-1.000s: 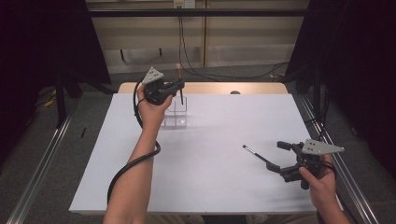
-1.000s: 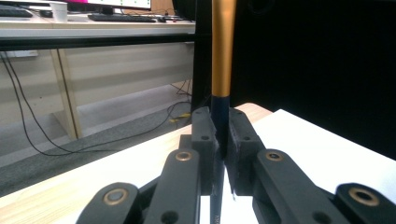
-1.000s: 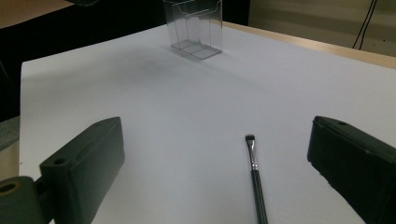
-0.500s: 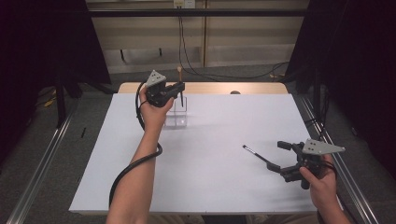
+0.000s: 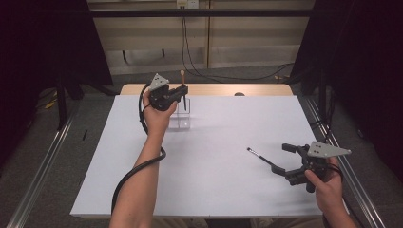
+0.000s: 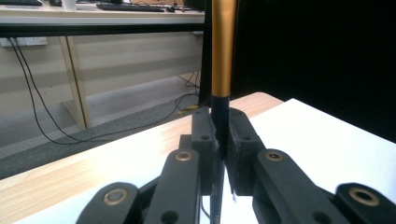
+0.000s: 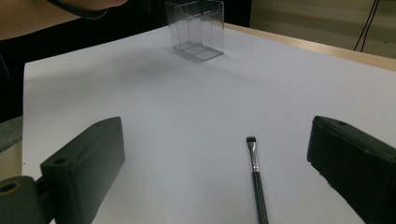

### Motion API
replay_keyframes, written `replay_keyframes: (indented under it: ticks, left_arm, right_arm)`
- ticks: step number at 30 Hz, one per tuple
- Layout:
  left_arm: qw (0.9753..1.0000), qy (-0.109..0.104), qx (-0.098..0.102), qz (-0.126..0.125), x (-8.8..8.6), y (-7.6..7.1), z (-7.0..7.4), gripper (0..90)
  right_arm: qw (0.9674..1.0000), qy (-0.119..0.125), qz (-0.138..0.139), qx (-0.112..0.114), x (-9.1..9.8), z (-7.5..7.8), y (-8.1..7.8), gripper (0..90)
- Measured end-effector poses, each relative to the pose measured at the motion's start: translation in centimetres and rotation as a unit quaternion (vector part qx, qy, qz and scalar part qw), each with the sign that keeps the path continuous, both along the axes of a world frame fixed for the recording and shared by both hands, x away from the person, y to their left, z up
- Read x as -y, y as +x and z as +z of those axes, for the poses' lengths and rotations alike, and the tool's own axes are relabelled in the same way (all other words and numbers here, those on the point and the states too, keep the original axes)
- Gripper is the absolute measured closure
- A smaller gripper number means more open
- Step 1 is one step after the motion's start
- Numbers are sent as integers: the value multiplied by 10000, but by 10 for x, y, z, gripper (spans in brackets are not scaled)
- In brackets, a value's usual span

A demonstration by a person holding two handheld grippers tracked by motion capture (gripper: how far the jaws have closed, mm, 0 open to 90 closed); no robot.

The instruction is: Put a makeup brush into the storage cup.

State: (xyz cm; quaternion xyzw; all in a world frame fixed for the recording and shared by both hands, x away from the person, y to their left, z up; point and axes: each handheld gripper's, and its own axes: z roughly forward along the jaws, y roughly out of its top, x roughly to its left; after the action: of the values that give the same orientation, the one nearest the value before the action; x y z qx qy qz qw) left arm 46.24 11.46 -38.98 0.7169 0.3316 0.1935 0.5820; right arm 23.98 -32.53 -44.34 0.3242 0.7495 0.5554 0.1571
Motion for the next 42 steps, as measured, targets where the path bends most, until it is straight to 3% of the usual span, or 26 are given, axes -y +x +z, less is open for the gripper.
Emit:
replay_keyframes:
  ticks: [24, 42]
  left_arm:
    - [9999, 122, -63, 9, 4, -2, -13, 833]
    - [9998, 93, -183, -4, 5, -3, -22, 832]
  right_arm:
    - [10000, 9, 37, 5, -1, 0, 0, 42]
    - [10000, 8, 47, 16, -1, 1, 0, 42]
